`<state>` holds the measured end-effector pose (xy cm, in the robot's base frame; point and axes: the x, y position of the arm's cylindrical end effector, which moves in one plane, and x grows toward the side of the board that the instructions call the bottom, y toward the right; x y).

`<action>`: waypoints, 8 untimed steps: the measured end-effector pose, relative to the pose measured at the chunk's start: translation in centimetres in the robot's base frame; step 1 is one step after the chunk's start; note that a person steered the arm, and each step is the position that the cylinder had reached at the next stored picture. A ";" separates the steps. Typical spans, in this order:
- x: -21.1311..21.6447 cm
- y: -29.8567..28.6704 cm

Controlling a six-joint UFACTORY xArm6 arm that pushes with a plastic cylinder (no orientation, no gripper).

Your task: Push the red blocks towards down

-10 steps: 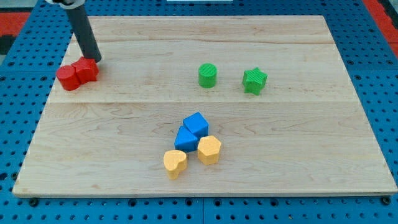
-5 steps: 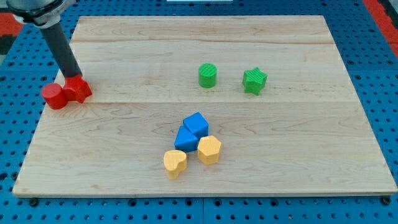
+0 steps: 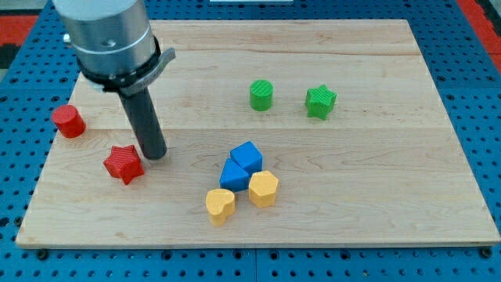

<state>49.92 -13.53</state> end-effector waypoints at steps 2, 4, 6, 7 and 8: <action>-0.7 -4.3; -11.3 -8.2; -8.6 -14.2; -5.2 -14.4; -4.3 -14.4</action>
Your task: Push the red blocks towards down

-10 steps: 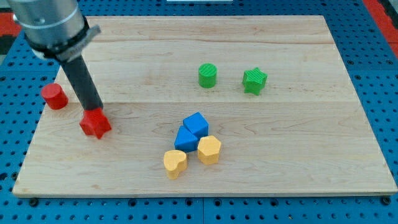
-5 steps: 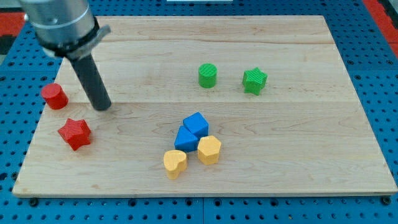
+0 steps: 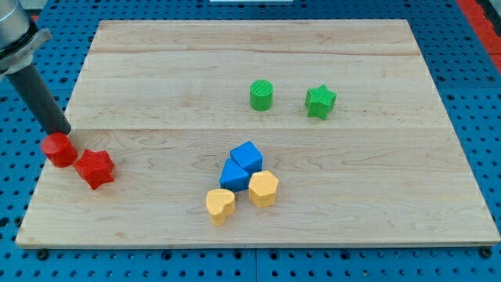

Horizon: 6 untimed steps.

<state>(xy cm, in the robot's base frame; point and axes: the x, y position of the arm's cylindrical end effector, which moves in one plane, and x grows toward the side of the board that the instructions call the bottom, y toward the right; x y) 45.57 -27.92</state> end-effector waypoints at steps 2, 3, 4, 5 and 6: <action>1.7 -1.1; 3.1 2.9; 1.5 2.6; -4.1 6.6; -7.3 16.0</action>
